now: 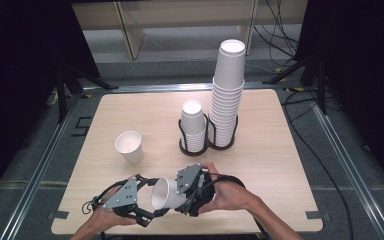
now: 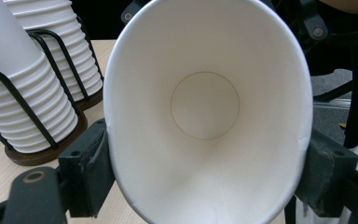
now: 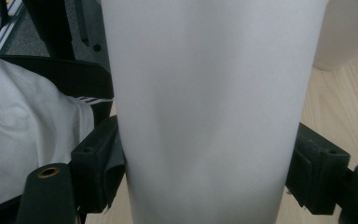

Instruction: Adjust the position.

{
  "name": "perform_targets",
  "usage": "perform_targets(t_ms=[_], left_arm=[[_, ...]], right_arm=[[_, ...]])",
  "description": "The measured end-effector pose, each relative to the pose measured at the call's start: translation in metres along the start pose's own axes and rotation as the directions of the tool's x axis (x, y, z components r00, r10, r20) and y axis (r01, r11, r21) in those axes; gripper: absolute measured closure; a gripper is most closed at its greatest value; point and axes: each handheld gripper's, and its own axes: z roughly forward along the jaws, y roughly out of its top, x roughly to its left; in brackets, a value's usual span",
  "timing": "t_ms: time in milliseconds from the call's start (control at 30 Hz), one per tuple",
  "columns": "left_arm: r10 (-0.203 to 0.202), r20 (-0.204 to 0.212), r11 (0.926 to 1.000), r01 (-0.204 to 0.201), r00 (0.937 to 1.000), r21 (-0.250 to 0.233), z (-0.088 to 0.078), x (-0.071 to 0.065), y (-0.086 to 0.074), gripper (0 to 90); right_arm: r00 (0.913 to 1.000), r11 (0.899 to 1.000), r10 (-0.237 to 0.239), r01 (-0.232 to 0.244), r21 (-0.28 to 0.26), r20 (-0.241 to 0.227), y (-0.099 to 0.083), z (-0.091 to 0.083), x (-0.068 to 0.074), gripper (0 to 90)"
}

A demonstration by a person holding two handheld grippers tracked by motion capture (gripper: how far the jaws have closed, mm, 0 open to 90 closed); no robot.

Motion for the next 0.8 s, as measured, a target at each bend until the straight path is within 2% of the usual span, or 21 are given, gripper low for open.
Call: perform_targets(t_ms=[167,200,267,300,367,400,433,533,567,600,667,700,733,767,800], left_arm=[[-0.016,0.013,0.9995,0.016,0.9998,-0.027,-0.001,0.002,-0.002,14.6],[-0.038,0.011,0.9982,0.039,0.9992,-0.046,-0.001,0.002,-0.002,13.7],[-0.057,0.018,0.9960,0.058,0.9982,-0.068,-0.002,0.003,-0.003,11.7],[-0.069,0.021,0.9922,0.071,0.9974,-0.103,0.000,0.004,-0.004,12.1],[-0.076,0.010,0.9911,0.077,0.9971,-0.109,-0.003,0.005,-0.004,11.8],[-0.086,0.006,0.9885,0.086,0.9963,-0.124,-0.003,0.006,-0.004,11.8],[-0.097,-0.002,0.9840,0.095,0.9953,-0.150,-0.004,0.007,-0.004,11.8],[-0.139,-0.021,0.9732,0.133,0.9900,-0.188,-0.007,0.009,-0.003,13.4],[-0.146,-0.020,0.9668,0.139,0.9891,-0.215,-0.008,0.010,-0.003,14.7],[-0.154,-0.030,0.9658,0.144,0.9877,-0.215,-0.010,0.011,-0.003,14.4],[-0.178,-0.037,0.9548,0.163,0.9834,-0.249,-0.013,0.013,-0.003,14.5],[-0.194,-0.043,0.9482,0.176,0.9801,-0.265,-0.014,0.014,-0.003,14.2],[-0.198,-0.046,0.9457,0.178,0.9791,-0.272,-0.014,0.015,-0.003,14.2],[-0.204,-0.051,0.9438,0.182,0.9777,-0.276,-0.015,0.015,-0.003,14.2],[-0.219,-0.061,0.9406,0.194,0.9738,-0.279,-0.014,0.015,-0.003,14.2]], right_arm=[[1.0000,1.000,0.001,-0.001,-0.019,-0.010,-0.001,-0.001,0.000,24.1],[0.9999,0.999,-0.003,0.003,-0.032,-0.013,-0.001,-0.001,0.000,24.0],[0.9999,0.999,-0.015,0.015,-0.048,0.000,-0.002,-0.003,-0.002,23.7],[0.9999,0.998,-0.015,0.015,-0.054,0.003,-0.002,-0.004,-0.002,23.8],[0.9998,0.997,0.018,-0.018,-0.074,0.002,-0.003,-0.008,-0.001,23.8],[0.9999,0.996,0.012,-0.011,-0.090,0.006,-0.004,-0.008,-0.003,23.7],[0.9994,0.994,0.035,-0.034,-0.103,0.007,-0.006,-0.010,-0.003,23.7],[0.9970,0.985,0.076,-0.073,-0.154,0.015,-0.013,-0.016,-0.006,23.7],[0.9956,0.981,0.091,-0.085,-0.175,0.024,-0.015,-0.018,-0.007,23.6],[0.9936,0.973,0.111,-0.103,-0.205,0.024,-0.018,-0.020,-0.009,23.5],[0.9883,0.955,0.147,-0.132,-0.265,0.040,-0.023,-0.025,-0.011,23.3],[0.9853,0.944,0.166,-0.147,-0.294,0.040,-0.026,-0.027,-0.012,23.3],[0.9785,0.920,0.199,-0.167,-0.354,0.054,-0.029,-0.028,-0.013,23.2],[0.9768,0.910,0.206,-0.170,-0.377,0.057,-0.031,-0.028,-0.013,23.2],[0.9750,0.905,0.213,-0.172,-0.390,0.064,-0.032,-0.028,-0.014,23.1]])
